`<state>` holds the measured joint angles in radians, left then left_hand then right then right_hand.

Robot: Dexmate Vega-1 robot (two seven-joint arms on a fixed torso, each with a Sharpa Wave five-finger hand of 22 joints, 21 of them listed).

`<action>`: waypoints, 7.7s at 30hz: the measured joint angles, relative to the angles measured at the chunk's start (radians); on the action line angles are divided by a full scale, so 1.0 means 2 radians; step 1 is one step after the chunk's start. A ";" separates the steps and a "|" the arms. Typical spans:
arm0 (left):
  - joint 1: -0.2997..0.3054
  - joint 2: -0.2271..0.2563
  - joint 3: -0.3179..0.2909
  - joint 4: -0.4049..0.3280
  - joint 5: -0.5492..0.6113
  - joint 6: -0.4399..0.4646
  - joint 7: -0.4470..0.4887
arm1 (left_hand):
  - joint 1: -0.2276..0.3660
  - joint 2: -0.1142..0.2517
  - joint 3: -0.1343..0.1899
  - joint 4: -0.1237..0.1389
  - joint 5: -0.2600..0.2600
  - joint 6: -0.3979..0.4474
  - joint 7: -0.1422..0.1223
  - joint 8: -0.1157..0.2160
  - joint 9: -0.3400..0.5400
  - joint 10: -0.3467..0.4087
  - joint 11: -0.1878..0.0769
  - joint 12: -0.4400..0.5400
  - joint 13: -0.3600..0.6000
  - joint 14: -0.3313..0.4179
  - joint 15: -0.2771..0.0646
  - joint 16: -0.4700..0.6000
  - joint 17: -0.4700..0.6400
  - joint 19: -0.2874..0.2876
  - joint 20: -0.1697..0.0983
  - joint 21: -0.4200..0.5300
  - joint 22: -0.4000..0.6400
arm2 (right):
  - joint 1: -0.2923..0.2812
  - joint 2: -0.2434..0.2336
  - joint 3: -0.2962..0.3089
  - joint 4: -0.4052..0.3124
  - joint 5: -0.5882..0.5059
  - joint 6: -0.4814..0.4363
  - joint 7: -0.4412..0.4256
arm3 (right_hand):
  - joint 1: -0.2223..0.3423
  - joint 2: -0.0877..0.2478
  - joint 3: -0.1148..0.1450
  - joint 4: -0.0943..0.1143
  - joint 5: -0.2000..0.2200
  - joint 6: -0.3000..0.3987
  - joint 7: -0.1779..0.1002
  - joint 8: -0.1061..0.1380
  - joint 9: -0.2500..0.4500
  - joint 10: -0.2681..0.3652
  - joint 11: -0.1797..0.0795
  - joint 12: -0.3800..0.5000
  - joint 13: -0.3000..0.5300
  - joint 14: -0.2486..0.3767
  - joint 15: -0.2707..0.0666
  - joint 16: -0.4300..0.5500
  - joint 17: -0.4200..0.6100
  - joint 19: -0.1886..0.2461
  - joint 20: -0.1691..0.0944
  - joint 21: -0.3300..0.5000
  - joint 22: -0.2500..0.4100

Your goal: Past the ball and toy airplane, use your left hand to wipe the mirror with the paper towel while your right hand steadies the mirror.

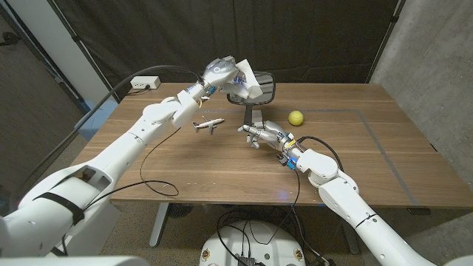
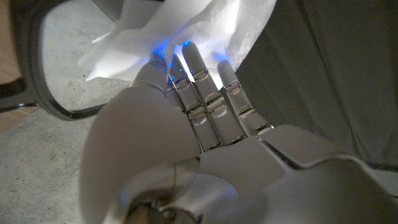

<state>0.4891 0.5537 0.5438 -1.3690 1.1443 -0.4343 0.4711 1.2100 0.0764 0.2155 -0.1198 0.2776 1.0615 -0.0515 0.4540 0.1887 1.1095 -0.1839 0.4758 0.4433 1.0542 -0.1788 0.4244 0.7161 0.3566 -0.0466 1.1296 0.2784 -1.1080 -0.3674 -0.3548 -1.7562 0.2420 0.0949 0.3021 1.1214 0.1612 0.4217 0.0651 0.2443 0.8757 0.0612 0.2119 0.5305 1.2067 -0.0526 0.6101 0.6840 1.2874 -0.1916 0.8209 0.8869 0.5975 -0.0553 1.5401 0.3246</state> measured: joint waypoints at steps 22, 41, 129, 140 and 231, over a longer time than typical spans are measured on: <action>0.019 -0.008 -0.033 -0.026 -0.092 -0.105 -0.133 | 0.000 0.000 0.000 0.000 0.002 -0.002 -0.002 -0.004 0.000 0.001 0.001 -0.006 0.003 0.002 -0.002 -0.007 0.000 0.000 0.000 0.000 -0.005 | -0.002 0.001 0.002 0.002 0.001 0.003 0.000 | 0.000 0.000 -0.001 0.001 0.000 0.000 0.000 -0.001 0.000 0.000 0.000 0.000 -0.002 0.000 0.000 -0.002 0.002 0.000 0.000 0.000 -0.002; 0.016 -0.013 -0.041 -0.013 -0.003 -0.030 -0.063 | 0.000 0.000 0.002 0.002 0.002 -0.002 -0.002 -0.007 0.002 0.003 0.001 -0.010 0.005 0.004 0.000 -0.011 0.002 0.000 0.000 0.000 -0.011 | -0.012 -0.002 0.008 -0.003 0.006 0.009 -0.002 | 0.000 0.000 -0.003 0.003 -0.001 0.000 0.000 -0.002 0.003 0.001 0.001 0.000 0.000 0.000 0.000 -0.002 0.002 0.000 0.000 0.003 -0.007; 0.189 0.082 -0.164 -0.282 -0.140 0.019 -0.496 | 0.000 0.000 0.003 0.007 -0.002 -0.003 -0.003 -0.015 0.002 0.008 0.001 -0.027 0.014 0.015 -0.006 -0.029 0.009 -0.008 0.003 0.013 -0.028 | 0.055 -0.004 0.003 0.002 0.037 -0.188 0.057 | 0.016 -0.004 -0.006 -0.003 -0.003 0.002 0.000 -0.004 -0.005 0.007 0.007 0.000 -0.011 0.013 -0.013 -0.010 -0.021 0.030 -0.003 0.006 -0.023; 0.205 0.090 -0.169 -0.286 -0.140 0.017 -0.516 | 0.000 0.000 0.004 0.008 -0.004 -0.003 -0.003 -0.015 0.002 0.008 0.001 -0.027 0.014 0.015 -0.006 -0.031 0.009 -0.008 0.003 0.014 -0.028 | 0.048 0.006 0.011 -0.021 0.037 -0.259 0.011 | 0.016 -0.004 -0.005 -0.003 -0.003 0.002 0.000 -0.004 -0.008 0.009 0.008 0.000 -0.015 0.019 -0.017 -0.010 -0.026 0.039 -0.005 0.006 -0.028; 0.252 0.091 -0.231 -0.305 -0.102 -0.007 -0.427 | -0.130 -0.055 -0.112 0.108 0.041 -0.182 -0.036 -0.120 0.006 -0.275 0.019 -0.145 -0.103 -0.300 0.067 -0.117 -0.173 -0.142 0.044 -0.140 -0.049 | -0.034 0.127 0.145 -0.005 0.179 -0.194 -0.010 | -0.429 -0.045 -0.190 0.008 0.001 -0.450 0.001 -0.010 -0.169 -0.630 0.104 -0.208 -0.247 -0.703 0.157 -0.324 -0.351 -0.380 0.054 -0.544 -0.070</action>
<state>0.9939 0.7367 0.0808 -1.9787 0.9401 -0.4481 -0.3827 0.9499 -0.0337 -0.0083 0.0952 0.3592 0.6969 -0.1230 0.2148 0.1999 0.5605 -0.1467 0.1857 0.2367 0.4548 -0.0447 0.1894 0.3708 0.0732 0.0410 0.8504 0.1795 -1.1769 -0.1133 -0.0644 -1.7665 0.5997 -0.2923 0.2824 0.2629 0.0717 0.0419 0.0808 0.2465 -0.0246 0.0633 0.1920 0.1934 -0.0537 0.1544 0.1946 0.1903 -0.1184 0.1231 0.1735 0.1859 -0.1617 0.0534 0.4528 0.1841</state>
